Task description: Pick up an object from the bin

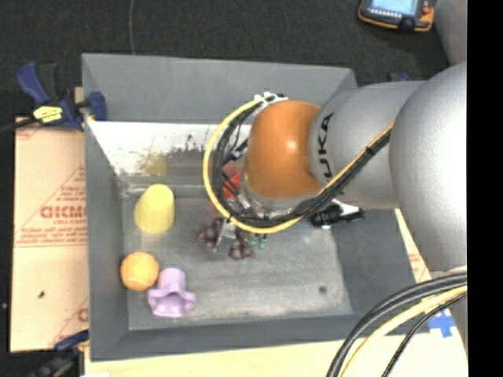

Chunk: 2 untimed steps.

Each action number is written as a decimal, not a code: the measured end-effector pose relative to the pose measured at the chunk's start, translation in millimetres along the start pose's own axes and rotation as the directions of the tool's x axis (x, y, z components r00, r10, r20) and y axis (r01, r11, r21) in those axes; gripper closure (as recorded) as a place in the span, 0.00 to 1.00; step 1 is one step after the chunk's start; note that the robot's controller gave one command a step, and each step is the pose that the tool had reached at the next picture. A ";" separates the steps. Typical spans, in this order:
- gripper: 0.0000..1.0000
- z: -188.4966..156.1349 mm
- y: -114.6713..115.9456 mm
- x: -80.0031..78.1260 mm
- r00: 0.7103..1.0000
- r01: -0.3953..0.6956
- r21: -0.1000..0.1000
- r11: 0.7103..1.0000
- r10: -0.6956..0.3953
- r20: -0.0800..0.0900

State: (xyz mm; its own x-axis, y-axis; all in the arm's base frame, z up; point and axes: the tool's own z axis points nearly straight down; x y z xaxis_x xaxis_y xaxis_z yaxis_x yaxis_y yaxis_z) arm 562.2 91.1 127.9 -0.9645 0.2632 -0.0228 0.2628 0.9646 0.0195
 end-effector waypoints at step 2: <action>1.00 -27.2 -0.5 0.8 1.000 -0.002 0.002 1.000 0.002 -0.006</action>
Offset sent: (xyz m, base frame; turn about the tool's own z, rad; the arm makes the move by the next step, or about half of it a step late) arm 0.0000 -0.0002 0.0609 0.0006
